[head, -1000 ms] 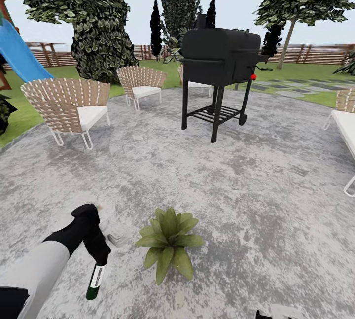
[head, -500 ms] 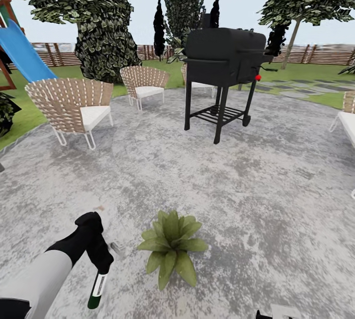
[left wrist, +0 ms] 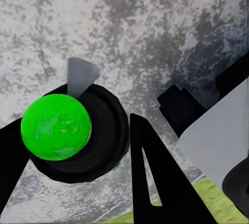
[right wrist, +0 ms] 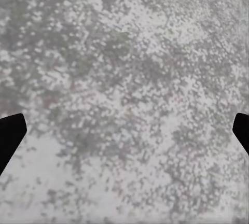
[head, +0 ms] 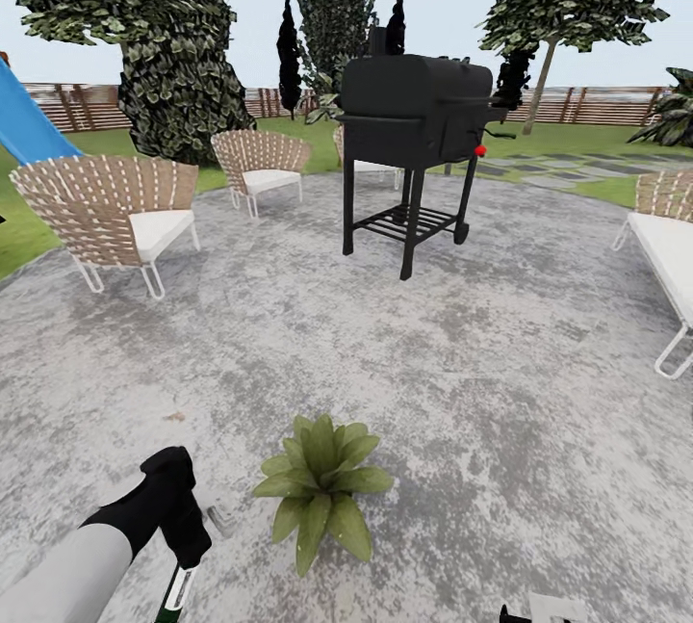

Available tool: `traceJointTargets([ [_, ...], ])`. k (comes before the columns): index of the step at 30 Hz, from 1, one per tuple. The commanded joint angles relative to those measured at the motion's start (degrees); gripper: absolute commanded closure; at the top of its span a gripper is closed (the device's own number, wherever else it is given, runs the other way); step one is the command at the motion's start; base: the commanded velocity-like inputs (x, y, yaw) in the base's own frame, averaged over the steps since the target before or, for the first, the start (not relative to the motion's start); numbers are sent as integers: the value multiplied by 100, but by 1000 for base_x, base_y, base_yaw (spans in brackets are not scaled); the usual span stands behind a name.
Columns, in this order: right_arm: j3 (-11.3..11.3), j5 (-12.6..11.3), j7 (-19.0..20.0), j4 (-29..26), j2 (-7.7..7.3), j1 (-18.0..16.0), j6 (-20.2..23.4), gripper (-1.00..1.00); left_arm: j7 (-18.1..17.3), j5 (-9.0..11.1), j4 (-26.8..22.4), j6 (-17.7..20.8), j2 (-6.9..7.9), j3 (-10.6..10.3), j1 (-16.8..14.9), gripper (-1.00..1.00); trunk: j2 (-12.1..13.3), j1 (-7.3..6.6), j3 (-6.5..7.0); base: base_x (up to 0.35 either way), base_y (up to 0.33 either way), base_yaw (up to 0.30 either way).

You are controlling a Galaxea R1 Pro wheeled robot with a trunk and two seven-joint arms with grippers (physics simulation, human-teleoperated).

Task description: Pick up the pesticide atomizer in the garden and spray insectifuge to fully cover both potted plants in the garden.

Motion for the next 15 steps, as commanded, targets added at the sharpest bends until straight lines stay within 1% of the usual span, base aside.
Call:
traceJointTargets([
  [1, -42, 60, -20, 10, 0, -5, -21, -100, -7, 46, -8, 24, 0, -21, 4, 100, -2, -1, -5, 0, 0, -18],
  [3, -42, 60, -20, 11, 0, -5, -21, -100, 29, 142, -9, 2, -1, -24, 11, 100, -2, -1, -5, 0, 0, -9],
  [5, -42, 60, -20, 11, 0, -5, -21, -100, 45, 190, -9, -9, 35, -25, 14, 100, -2, -1, -5, 0, 0, -3],
  [7, -42, 60, -20, 14, 0, -5, -21, -100, 50, 204, -7, -12, 87, -12, 17, 100, -2, -1, -5, 0, 0, -4],
  [9, -42, 60, -20, 15, 0, -5, -20, -100, 52, 211, -7, -13, 183, 42, 21, 100, -2, -1, -5, 0, 0, -87],
  [10, -42, 60, -20, 17, 0, -5, -15, -100, 49, 212, -7, -13, 265, 104, 23, 100, -2, -1, -5, 0, 0, -226],
  [11, -42, 60, -20, 17, 0, -5, -17, -100, 47, 213, -7, -13, 297, 148, 23, 100, -2, -1, -5, 0, 0, -262],
  [13, -42, 60, -20, 15, 0, -5, -19, -100, 49, 213, -6, -14, 305, 200, 22, 100, -2, -1, -5, 0, 0, -282],
  [15, -42, 60, -20, 12, 0, -5, -20, -100, 55, 213, -11, -14, 264, 229, 22, 100, -2, -1, -5, 0, 0, -248],
])
